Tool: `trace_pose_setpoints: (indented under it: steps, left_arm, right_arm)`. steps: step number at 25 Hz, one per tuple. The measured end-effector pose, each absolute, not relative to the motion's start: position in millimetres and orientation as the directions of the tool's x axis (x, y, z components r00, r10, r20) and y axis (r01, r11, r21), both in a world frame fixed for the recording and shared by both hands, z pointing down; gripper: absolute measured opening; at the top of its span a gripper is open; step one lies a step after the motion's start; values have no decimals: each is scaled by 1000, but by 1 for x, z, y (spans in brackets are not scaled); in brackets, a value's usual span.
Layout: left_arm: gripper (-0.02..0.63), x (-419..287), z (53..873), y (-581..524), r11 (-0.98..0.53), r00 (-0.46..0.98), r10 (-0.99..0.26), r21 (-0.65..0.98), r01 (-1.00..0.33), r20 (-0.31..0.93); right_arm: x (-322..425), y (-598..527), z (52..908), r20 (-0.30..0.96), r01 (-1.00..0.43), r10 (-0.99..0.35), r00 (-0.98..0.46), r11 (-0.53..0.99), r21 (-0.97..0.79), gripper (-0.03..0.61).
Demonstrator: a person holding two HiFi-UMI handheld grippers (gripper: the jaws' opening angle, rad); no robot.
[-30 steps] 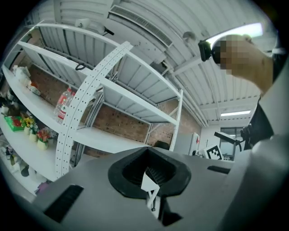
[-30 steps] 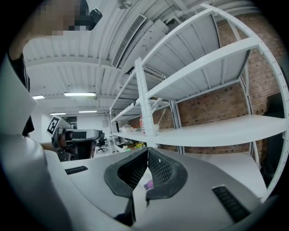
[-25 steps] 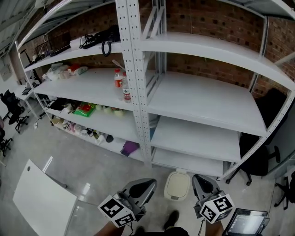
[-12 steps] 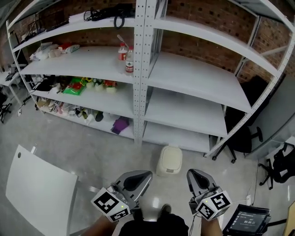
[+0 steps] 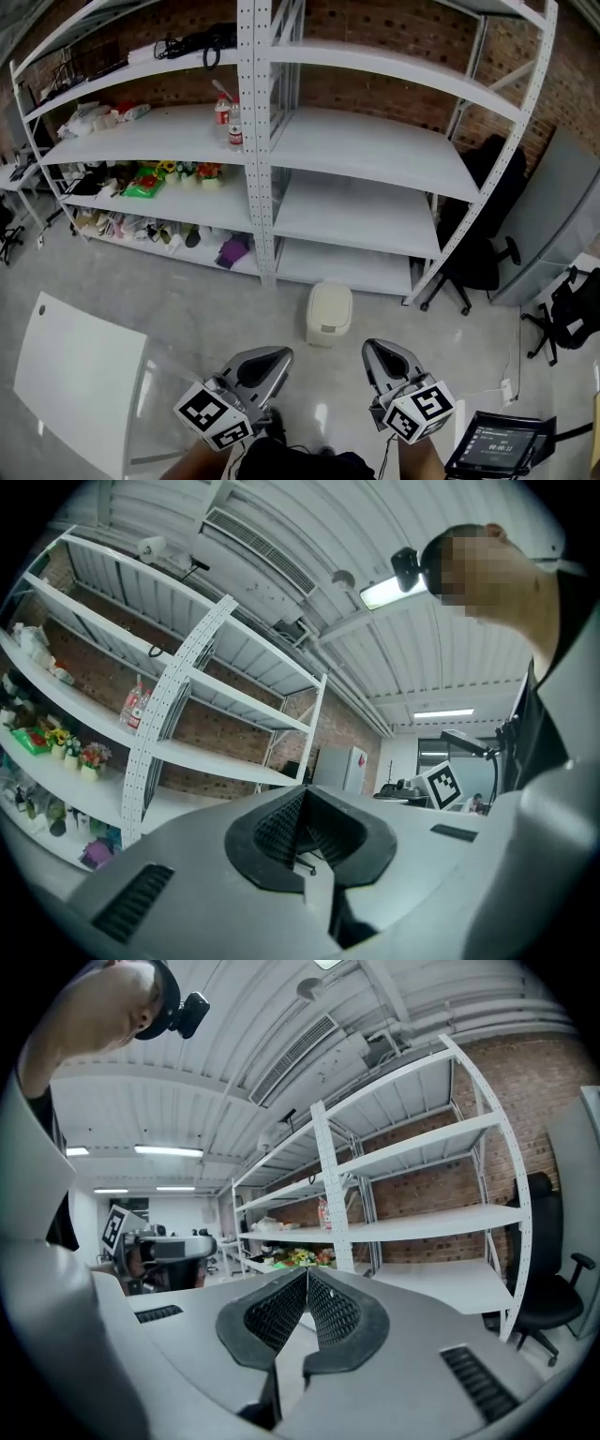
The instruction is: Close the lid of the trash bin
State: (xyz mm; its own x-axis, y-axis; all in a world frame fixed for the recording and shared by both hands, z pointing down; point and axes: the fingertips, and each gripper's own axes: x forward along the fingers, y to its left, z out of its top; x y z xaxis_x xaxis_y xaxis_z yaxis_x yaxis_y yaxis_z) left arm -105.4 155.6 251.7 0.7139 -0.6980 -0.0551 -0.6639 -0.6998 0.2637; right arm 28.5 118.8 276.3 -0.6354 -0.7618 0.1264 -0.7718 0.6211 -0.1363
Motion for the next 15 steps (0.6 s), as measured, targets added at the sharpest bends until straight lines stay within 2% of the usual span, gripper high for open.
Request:
trace_pose_setpoints:
  steps: [7, 15]
  left_arm:
    - [-9, -33, 261, 223, -673, 701, -712, 260, -692, 24]
    - [-9, -29, 257, 283, -649, 676, -734, 228, -726, 62]
  right_arm:
    - [93, 182, 293, 130, -752, -741, -659, 643, -146, 8]
    - [97, 239, 285, 89, -736, -733, -675, 657, -163, 8]
